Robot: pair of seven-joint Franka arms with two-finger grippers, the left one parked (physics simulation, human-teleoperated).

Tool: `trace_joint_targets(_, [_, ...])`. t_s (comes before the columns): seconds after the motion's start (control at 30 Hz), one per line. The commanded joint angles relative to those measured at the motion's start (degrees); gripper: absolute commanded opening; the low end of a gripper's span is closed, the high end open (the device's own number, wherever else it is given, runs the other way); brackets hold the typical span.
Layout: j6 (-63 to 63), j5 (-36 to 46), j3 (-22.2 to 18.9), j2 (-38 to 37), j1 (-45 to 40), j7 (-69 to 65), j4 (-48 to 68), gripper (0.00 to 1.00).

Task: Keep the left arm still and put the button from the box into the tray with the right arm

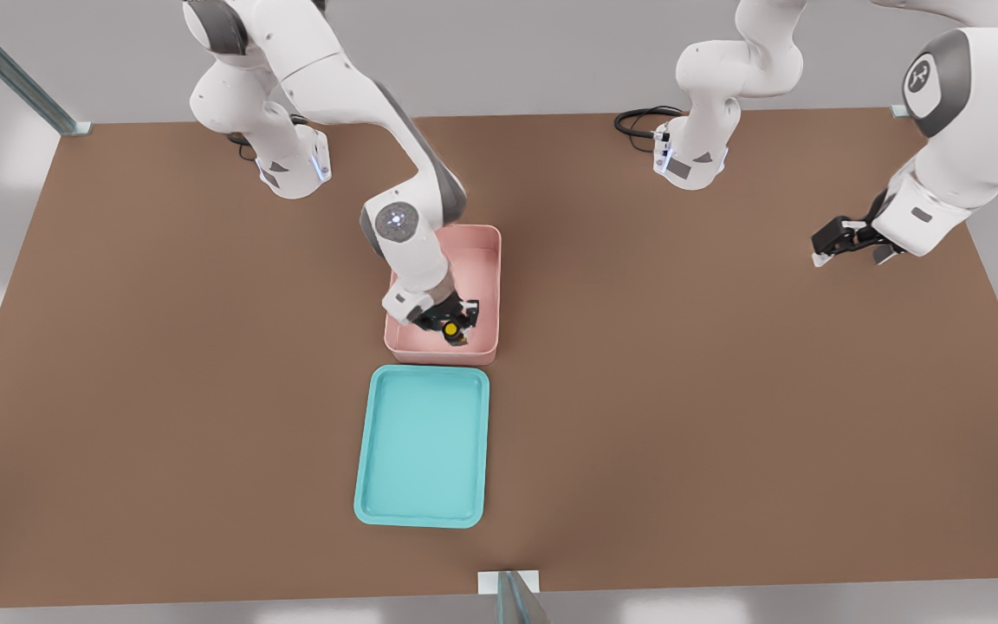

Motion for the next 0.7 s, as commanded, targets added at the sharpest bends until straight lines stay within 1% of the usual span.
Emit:
trace_joint_targets(0.0, [-12.36,-0.42,-0.13,3.34,-6.81,-17.57,6.73,0.48])
trace_joint_targets(0.07, [-12.45,-0.07,0.05,12.83,-12.96,-23.38,18.59,0.48])
trace_joint_targets(0.1, [-12.36,2.39,0.49,20.38,-15.25,-23.38,27.29,0.48])
trace_joint_targets(0.13, [-12.28,4.15,1.89,25.74,-17.09,-22.86,33.61,0.48])
trace_joint_targets(0.17, [-11.49,7.31,2.42,30.93,-18.24,-22.42,39.16,0.48])
trace_joint_targets(0.2, [-10.87,7.49,2.94,32.87,-18.68,-21.19,40.84,0.48])
trace_joint_targets(0.23, [-8.85,7.58,4.35,34.01,-19.73,-21.27,41.01,0.48])
trace_joint_targets(0.27, [-8.67,7.58,4.44,34.37,-19.82,-21.27,41.01,0.5])
trace_joint_targets(0.3, [-8.5,7.58,4.44,34.89,-20.09,-21.27,41.28,0.72])
trace_joint_targets(0.33, [-8.85,7.84,5.58,34.72,-20.97,-21.1,41.63,1.0])
trace_joint_targets(0.4, [-11.22,7.75,5.58,34.54,-21.23,-21.18,42.95,1.0])
trace_joint_targets(0.43, [-14.9,7.49,5.24,34.28,-21.4,-21.27,45.31,1.0])
trace_joint_targets(0.47, [-23.84,5.83,3.83,31.74,-21.58,-21.45,47.68,1.0])
trace_joint_targets(0.5, [-36.26,-2.34,4.26,23.92,-21.58,-22.24,49.54,1.0])
trace_joint_targets(0.53, [-47.33,-4.29,4.44,16.44,-22.9,-24.87,49.28,1.0])
trace_joint_targets(0.57, [-55.77,-5.69,3.74,10.99,-25.26,-27.94,48.57,1.0])
trace_joint_targets(0.6, [-56.83,-15.95,5.4,4.41,-31.32,-40.84,46.73,1.0])
trace_joint_targets(0.63, [-59.03,-17.99,13.4,-1.49,-41.26,-44.48,41.9,1.0])
trace_joint_targets(0.67, [-60.87,-21.68,21.55,-2.63,-48.8,-44.48,41.28,1.0])
